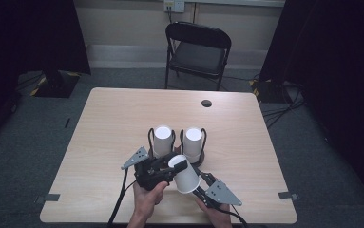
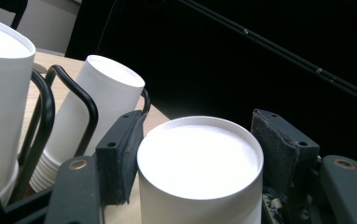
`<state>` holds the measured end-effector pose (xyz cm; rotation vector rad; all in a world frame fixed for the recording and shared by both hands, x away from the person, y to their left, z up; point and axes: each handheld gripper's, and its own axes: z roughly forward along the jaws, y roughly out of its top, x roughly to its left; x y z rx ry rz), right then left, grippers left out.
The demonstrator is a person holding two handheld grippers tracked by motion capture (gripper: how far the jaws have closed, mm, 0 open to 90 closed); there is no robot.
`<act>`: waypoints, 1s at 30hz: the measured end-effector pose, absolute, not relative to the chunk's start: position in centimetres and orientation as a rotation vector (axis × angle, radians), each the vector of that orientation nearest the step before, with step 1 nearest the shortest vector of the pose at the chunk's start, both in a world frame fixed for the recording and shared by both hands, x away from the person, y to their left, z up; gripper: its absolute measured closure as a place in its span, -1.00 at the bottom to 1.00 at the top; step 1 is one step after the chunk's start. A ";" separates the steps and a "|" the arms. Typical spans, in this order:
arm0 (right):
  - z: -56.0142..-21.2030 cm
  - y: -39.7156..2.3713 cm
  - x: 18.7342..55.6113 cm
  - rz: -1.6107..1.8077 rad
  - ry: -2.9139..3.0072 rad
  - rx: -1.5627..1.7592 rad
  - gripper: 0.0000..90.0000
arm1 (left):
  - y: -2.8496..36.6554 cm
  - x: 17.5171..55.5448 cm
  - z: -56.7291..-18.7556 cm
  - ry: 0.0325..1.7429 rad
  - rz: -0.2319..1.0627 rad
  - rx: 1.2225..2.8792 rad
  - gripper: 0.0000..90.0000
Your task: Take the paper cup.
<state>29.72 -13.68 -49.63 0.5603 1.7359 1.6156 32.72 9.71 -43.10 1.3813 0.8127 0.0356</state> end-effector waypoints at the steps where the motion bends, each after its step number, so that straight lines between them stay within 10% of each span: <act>1: -49.6 -13.7 29.6 1.620 1.732 0.561 0.69 | 9.7 32.7 -43.1 0.810 0.035 1.381 -0.24; 30: -48.8 -14.4 29.2 1.597 1.817 0.603 0.88 | 10.0 32.7 -43.5 0.790 0.224 1.458 -0.29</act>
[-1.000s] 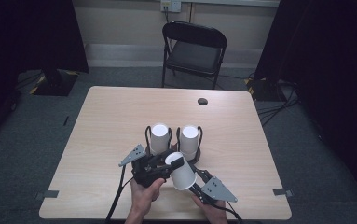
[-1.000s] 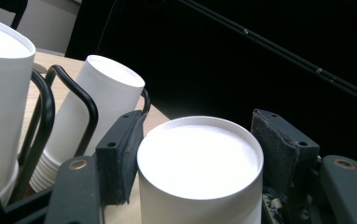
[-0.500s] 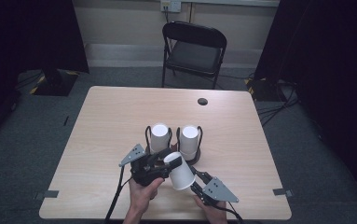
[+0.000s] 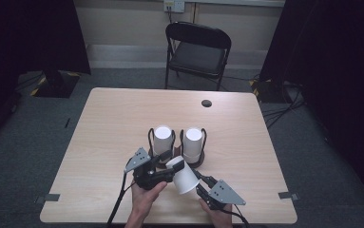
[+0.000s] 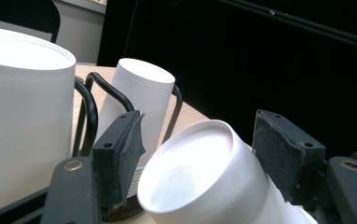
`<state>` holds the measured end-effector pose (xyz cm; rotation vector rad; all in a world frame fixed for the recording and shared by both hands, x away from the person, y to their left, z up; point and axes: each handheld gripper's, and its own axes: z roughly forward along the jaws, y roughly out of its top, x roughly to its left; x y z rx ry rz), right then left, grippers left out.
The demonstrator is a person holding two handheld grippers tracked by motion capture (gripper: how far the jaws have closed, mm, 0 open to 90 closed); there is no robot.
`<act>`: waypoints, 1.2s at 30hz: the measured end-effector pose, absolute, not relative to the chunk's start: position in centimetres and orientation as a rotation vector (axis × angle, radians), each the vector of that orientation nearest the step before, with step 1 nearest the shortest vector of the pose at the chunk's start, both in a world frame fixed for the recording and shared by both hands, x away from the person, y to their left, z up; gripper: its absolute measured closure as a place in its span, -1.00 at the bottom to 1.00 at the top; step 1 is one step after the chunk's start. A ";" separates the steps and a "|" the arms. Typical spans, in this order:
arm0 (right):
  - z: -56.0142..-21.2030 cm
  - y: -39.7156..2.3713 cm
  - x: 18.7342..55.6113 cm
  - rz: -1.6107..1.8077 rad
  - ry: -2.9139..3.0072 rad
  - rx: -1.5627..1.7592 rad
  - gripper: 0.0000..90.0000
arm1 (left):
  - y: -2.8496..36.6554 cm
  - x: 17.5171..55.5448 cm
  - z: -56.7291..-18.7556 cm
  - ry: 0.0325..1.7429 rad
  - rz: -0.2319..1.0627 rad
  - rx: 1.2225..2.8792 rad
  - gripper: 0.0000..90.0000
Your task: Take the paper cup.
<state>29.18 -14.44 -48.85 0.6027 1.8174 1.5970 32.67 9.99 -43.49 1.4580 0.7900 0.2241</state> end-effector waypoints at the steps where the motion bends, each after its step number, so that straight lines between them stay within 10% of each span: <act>1: -48.8 -14.5 29.2 1.594 1.823 0.612 0.88 | 10.1 32.6 -43.5 0.781 0.221 1.451 -0.31; 36: -48.0 -15.8 29.9 1.527 2.066 0.751 0.88 | 12.2 32.0 -45.2 0.642 0.395 1.589 -0.52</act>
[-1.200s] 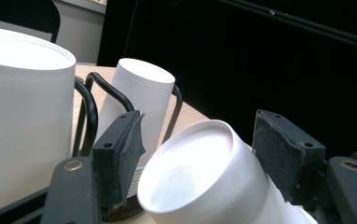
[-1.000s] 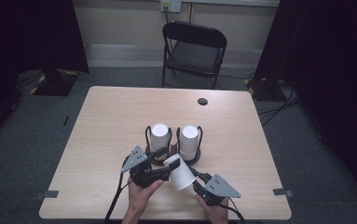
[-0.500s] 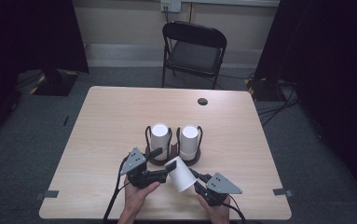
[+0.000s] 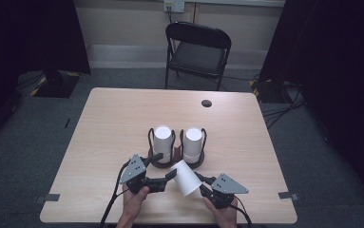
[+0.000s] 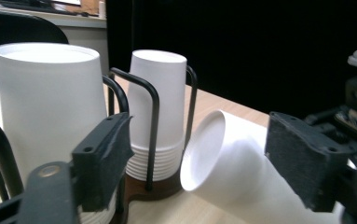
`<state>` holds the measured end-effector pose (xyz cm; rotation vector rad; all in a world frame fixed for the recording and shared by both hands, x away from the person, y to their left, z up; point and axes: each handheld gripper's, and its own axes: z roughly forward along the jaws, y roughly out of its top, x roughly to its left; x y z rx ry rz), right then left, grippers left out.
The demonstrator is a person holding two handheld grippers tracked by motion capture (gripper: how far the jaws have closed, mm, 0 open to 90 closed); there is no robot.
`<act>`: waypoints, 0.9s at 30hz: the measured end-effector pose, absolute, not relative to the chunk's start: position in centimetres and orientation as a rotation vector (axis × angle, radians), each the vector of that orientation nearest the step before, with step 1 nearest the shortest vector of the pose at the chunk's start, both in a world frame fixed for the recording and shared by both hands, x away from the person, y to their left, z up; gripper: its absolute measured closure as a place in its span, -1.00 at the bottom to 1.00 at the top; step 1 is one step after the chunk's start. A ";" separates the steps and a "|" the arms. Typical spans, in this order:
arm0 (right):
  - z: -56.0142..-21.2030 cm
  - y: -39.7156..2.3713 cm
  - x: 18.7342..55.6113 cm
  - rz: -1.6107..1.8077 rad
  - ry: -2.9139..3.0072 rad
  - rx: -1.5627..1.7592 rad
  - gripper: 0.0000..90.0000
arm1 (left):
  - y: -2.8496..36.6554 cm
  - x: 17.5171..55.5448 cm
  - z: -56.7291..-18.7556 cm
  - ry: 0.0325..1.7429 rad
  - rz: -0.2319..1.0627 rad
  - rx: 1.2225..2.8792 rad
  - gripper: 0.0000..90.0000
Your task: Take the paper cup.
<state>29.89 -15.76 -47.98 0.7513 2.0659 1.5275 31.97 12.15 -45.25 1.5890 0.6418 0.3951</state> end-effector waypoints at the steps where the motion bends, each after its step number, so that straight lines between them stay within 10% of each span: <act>1: -47.9 -15.8 29.9 1.517 2.078 0.755 0.88 | 12.2 32.0 -45.3 0.638 0.397 1.598 -0.55; 27: -46.0 -16.0 31.7 1.295 2.372 0.764 0.89 | 11.5 30.9 -46.3 0.464 0.464 1.770 -0.58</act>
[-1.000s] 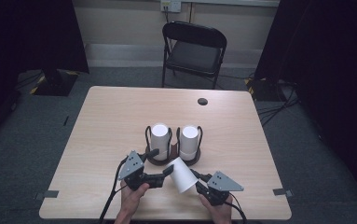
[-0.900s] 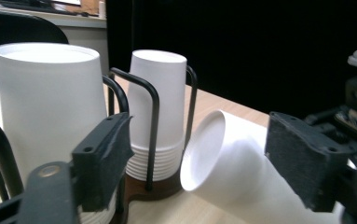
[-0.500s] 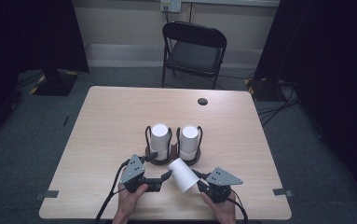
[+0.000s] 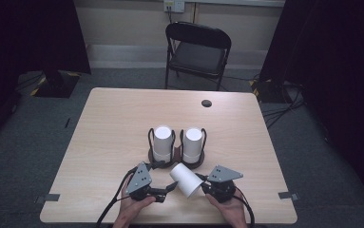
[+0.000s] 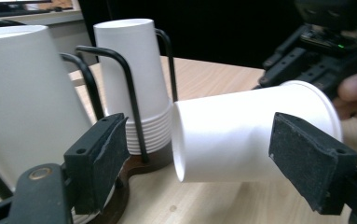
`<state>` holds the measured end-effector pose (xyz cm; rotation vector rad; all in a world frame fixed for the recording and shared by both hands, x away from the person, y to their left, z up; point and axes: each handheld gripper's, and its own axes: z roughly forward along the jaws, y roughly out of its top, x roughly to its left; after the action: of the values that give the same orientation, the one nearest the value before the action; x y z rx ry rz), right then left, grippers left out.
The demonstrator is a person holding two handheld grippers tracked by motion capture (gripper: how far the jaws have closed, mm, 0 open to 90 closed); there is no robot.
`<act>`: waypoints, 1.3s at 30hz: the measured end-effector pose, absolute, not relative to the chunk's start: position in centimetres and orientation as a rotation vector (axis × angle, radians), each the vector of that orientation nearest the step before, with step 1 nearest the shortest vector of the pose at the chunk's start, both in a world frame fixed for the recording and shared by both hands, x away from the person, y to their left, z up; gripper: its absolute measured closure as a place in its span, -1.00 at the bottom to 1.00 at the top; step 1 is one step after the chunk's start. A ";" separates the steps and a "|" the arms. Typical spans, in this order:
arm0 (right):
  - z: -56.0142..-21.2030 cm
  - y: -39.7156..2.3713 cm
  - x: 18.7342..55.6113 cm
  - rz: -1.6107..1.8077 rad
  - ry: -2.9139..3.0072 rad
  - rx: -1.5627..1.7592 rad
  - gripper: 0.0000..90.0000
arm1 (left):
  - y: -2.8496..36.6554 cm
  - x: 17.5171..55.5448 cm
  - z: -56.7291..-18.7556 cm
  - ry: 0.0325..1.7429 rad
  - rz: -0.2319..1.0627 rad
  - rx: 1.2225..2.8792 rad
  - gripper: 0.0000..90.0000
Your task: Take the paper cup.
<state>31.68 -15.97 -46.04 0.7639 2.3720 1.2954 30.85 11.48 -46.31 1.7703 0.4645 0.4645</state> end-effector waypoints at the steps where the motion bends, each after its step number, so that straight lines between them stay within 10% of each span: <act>1: -45.9 -16.0 31.8 1.287 2.384 0.768 0.89 | 11.4 30.9 -46.4 0.453 0.463 1.782 -0.57; 39: -43.9 -15.7 33.9 1.046 2.655 0.755 0.89 | 7.8 29.9 -46.4 0.201 0.550 2.018 -0.66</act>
<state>33.86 -15.74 -43.94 0.7552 2.6549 1.0461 29.92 7.76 -46.44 2.0175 0.2014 0.5500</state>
